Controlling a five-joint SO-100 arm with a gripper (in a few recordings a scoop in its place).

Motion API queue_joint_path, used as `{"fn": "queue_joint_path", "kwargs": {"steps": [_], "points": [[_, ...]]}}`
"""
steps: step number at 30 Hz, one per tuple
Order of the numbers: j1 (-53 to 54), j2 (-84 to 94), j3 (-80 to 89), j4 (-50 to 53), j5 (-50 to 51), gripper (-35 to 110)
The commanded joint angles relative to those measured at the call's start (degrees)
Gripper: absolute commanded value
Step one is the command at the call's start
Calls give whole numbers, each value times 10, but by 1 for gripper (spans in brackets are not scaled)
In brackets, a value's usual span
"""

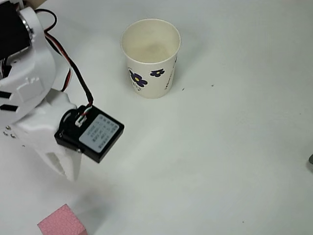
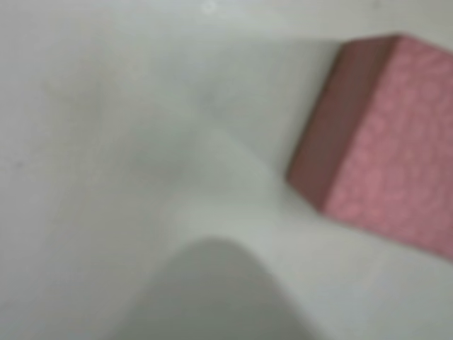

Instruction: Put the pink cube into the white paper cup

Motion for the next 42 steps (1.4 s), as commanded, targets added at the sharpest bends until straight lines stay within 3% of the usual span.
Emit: {"fn": "queue_joint_path", "kwargs": {"steps": [1, 4, 10, 14, 42], "points": [[22, -9, -77, -5, -11, 0], [33, -24, -97, -5, -20, 13], [49, -47, -120, -4, -31, 20], [52, -70, -134, -4, -38, 34], [50, -249, -285, -49, -66, 35]]}}
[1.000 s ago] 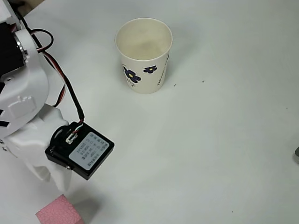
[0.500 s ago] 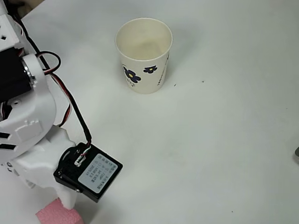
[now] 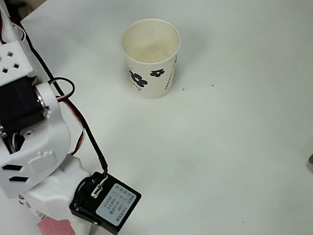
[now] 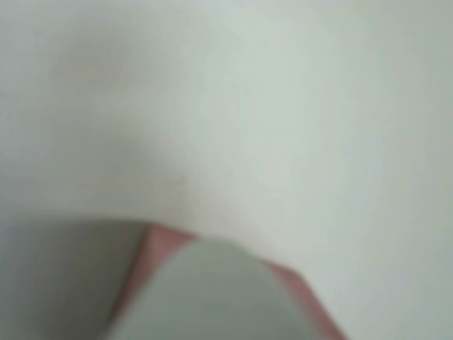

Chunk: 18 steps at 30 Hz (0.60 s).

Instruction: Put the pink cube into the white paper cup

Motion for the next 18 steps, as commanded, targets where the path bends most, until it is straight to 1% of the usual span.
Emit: {"fn": "queue_joint_path", "kwargs": {"steps": [1, 10, 12, 16, 18], "points": [[9, 11, -61, -7, -6, 35], [6, -32, -58, -7, -4, 35], [5, -35, -55, -6, -3, 31], [-2, -20, -33, -4, -3, 16], [-5, 0, -21, -4, -4, 14]]}}
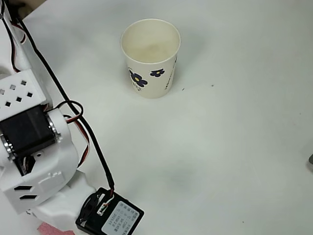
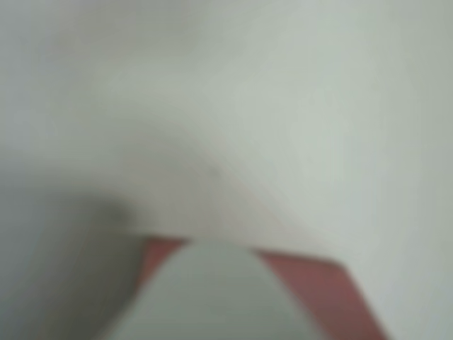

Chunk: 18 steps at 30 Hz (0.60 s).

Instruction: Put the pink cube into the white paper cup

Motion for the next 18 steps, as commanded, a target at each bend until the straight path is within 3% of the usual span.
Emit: {"fn": "queue_joint_path", "kwargs": {"steps": [1, 9, 18], "points": [[-4, 68, -17, -4, -9, 14], [-32, 197, -17, 107, -33, 14], [-133, 343, -17, 221, -4, 14]]}}
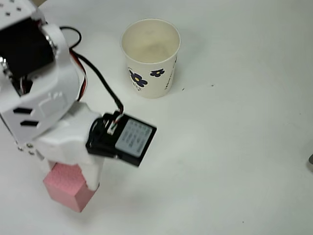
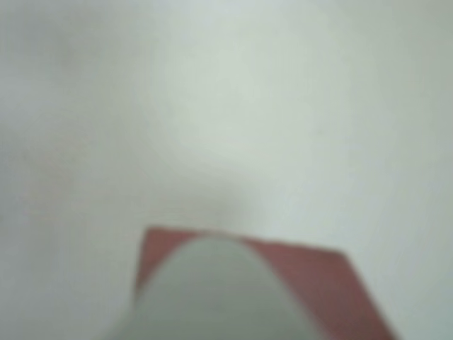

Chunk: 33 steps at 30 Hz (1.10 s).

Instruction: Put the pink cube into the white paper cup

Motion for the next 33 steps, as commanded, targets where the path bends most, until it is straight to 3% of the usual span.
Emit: {"fn": "queue_joint_path", "kwargs": {"steps": [1, 15, 33], "points": [[-38, 116, -17, 44, 18, 14], [-296, 201, -14, 92, 141, 14], [-498, 203, -6, 92, 272, 14]]}}
